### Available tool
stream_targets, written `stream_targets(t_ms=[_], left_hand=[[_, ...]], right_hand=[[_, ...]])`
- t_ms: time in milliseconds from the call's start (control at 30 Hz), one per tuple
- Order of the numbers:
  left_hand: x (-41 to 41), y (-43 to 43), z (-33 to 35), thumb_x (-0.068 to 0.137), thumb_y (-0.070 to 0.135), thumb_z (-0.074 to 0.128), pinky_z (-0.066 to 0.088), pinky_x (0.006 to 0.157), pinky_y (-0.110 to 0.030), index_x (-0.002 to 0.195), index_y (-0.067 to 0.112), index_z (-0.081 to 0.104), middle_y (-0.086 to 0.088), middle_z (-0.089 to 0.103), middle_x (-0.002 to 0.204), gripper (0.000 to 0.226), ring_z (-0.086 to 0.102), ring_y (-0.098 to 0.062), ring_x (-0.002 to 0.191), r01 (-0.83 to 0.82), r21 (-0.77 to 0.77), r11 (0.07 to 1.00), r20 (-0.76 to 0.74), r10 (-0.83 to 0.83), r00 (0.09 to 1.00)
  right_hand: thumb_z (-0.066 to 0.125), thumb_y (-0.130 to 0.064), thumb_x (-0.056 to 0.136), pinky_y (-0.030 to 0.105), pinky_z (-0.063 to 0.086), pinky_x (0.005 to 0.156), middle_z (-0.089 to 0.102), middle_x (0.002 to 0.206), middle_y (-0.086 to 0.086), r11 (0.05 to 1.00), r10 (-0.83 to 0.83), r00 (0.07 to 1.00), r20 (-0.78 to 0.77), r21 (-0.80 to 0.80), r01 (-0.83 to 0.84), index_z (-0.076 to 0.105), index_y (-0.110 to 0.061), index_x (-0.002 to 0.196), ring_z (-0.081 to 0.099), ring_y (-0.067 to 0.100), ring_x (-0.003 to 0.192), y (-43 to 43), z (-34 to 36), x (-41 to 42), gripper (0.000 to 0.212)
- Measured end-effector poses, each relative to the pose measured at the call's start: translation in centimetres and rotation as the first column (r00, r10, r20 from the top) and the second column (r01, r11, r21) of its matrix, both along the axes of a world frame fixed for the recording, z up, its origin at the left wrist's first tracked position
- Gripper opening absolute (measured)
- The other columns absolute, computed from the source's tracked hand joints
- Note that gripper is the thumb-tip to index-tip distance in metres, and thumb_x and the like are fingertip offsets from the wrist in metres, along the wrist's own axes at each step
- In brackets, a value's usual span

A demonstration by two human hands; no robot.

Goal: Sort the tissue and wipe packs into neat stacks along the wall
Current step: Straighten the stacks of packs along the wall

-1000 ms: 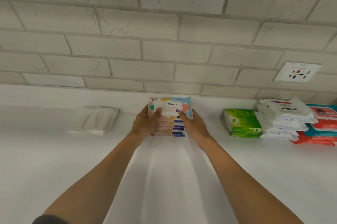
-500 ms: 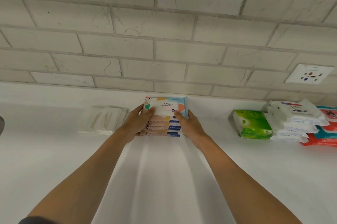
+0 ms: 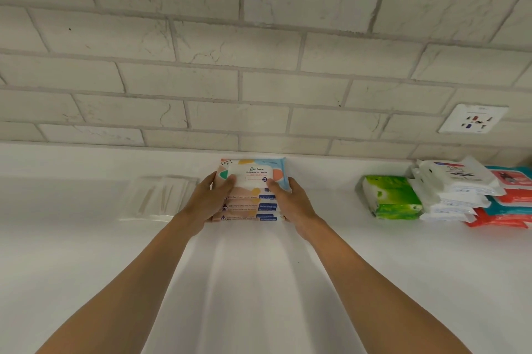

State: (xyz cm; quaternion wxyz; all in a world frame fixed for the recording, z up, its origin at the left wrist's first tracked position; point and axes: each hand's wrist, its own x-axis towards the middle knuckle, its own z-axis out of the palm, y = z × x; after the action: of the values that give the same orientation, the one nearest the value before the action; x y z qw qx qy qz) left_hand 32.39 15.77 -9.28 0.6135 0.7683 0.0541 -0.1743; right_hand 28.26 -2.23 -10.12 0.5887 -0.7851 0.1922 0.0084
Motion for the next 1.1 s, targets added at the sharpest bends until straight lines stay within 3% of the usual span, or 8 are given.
stream_targets(t_ms=[133,233,367,500,600,767,867,1100], left_hand=[[-0.1,0.1,0.0,0.096,0.050,0.051,0.058,0.075,-0.037,0.148,0.030,0.033,-0.002,0.064,0.122,0.059,0.065,-0.019,0.097,-0.027,0.051,0.998,0.002,0.027,1.000],[-0.3,0.5,0.1,0.094,0.051,0.052,0.051,0.091,-0.041,0.154,0.027,0.022,-0.008,0.050,0.141,0.071,0.057,-0.027,0.117,-0.054,0.098,0.994,0.030,0.051,0.998],[-0.7,1.1,0.9,0.090,0.052,0.058,0.042,0.106,-0.044,0.149,0.024,0.032,-0.012,0.042,0.148,0.071,0.046,-0.030,0.131,-0.158,0.151,0.976,0.190,0.128,0.973],[-1.6,0.7,2.5,0.091,0.042,0.060,0.047,0.097,-0.043,0.131,0.020,0.048,-0.007,0.054,0.132,0.047,0.053,-0.028,0.118,-0.276,0.156,0.949,0.400,0.195,0.896],[-2.7,-0.4,3.5,0.093,0.034,0.058,0.048,0.081,-0.036,0.120,0.019,0.053,-0.004,0.057,0.123,0.031,0.056,-0.025,0.108,-0.261,0.147,0.954,0.474,0.164,0.865],[-5.8,-3.8,4.4,0.091,0.031,0.059,0.053,0.079,-0.033,0.109,0.020,0.059,0.001,0.062,0.114,0.021,0.062,-0.019,0.095,-0.189,0.136,0.973,0.491,0.100,0.866],[-7.4,-6.4,4.6,0.092,0.031,0.059,0.058,0.058,-0.028,0.106,0.021,0.059,0.002,0.064,0.110,0.016,0.066,-0.016,0.085,-0.109,0.121,0.987,0.450,0.043,0.892],[-10.6,-13.5,3.9,0.093,0.026,0.060,0.043,0.079,-0.026,0.110,0.018,0.059,0.004,0.059,0.108,0.019,0.059,-0.018,0.096,0.035,0.145,0.989,0.386,-0.089,0.918]], right_hand=[[0.053,-0.054,0.092,0.038,0.059,0.084,0.070,0.111,-0.003,0.999,-0.054,0.998,0.032,0.000,0.054,0.049,-0.029,0.126,0.070,0.015,0.092,0.4,-0.1,-0.4,0.043],[0.054,-0.053,0.092,0.021,0.055,0.065,0.067,0.118,-0.001,0.997,-0.079,0.996,0.039,0.002,0.079,0.043,-0.026,0.134,0.068,0.010,0.088,0.6,0.3,-1.0,0.052],[0.053,-0.048,0.095,0.008,0.040,0.046,0.059,0.116,0.000,0.993,-0.116,0.992,0.042,-0.013,0.117,0.038,-0.022,0.137,0.058,0.001,0.076,0.2,1.4,-2.5,0.052],[0.052,-0.039,0.098,0.008,0.040,0.051,0.054,0.133,0.005,0.981,-0.190,0.980,0.054,-0.024,0.192,0.046,-0.020,0.133,0.054,0.012,0.096,-0.8,2.0,-4.5,0.041],[0.054,-0.037,0.096,0.021,0.046,0.074,0.059,0.126,0.003,0.964,-0.265,0.962,0.068,0.001,0.265,0.055,-0.023,0.121,0.056,0.015,0.100,-2.0,2.0,-6.2,0.029],[0.056,-0.034,0.093,0.030,0.048,0.078,0.062,0.098,-0.001,0.934,-0.351,0.935,0.052,0.084,0.346,0.059,-0.025,0.108,0.058,0.018,0.084,-4.8,1.4,-9.3,0.018],[0.057,-0.034,0.091,0.033,0.047,0.076,0.057,0.084,-0.004,0.919,-0.384,0.922,0.049,0.121,0.376,0.059,-0.026,0.104,0.053,0.016,0.073,-6.8,0.9,-11.0,0.016],[0.059,-0.033,0.088,0.035,0.044,0.073,0.056,0.082,-0.002,0.875,-0.464,0.885,0.032,0.169,0.453,0.059,-0.029,0.103,0.050,0.015,0.069,-13.1,-0.6,-14.5,0.015]])
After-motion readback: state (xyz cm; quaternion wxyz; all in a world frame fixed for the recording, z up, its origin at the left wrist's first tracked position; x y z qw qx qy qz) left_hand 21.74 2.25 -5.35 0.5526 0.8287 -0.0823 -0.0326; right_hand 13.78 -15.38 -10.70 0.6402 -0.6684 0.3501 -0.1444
